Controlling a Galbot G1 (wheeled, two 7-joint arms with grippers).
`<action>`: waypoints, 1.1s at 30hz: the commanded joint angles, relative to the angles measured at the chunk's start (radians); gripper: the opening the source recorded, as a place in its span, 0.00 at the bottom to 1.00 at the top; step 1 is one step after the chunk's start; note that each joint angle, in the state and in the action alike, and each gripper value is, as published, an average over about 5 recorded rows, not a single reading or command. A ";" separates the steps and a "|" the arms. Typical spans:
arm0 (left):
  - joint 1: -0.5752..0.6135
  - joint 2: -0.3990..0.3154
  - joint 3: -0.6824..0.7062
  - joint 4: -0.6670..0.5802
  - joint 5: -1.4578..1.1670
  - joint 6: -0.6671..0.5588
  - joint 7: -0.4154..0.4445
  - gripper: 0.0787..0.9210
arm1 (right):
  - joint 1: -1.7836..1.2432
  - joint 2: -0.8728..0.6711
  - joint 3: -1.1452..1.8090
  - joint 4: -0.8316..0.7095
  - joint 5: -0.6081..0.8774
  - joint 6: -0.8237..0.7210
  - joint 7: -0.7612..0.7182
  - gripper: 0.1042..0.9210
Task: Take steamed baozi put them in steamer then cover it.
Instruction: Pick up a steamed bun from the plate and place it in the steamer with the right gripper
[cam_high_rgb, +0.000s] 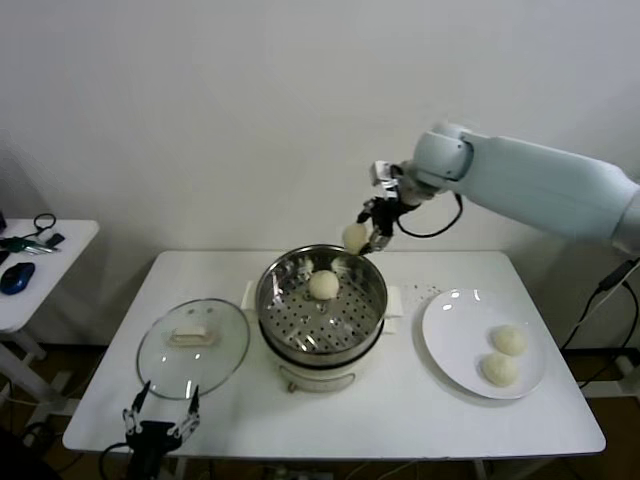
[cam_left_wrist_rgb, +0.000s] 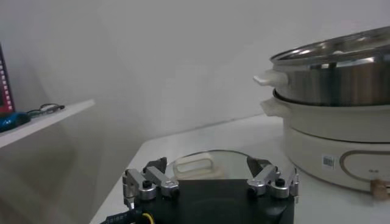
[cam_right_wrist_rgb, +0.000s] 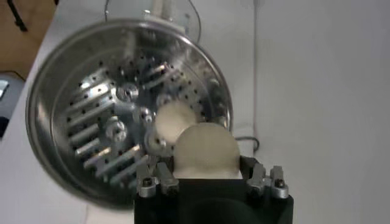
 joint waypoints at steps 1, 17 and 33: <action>0.001 0.006 -0.002 0.005 -0.001 0.000 -0.001 0.88 | -0.019 0.165 -0.049 0.027 0.097 -0.074 0.084 0.71; -0.011 0.009 -0.012 0.018 -0.003 -0.004 -0.001 0.88 | -0.161 0.275 -0.064 -0.032 0.073 -0.097 0.109 0.71; -0.012 0.011 -0.017 0.027 -0.007 -0.009 -0.002 0.88 | -0.166 0.260 -0.069 -0.033 0.061 -0.100 0.091 0.72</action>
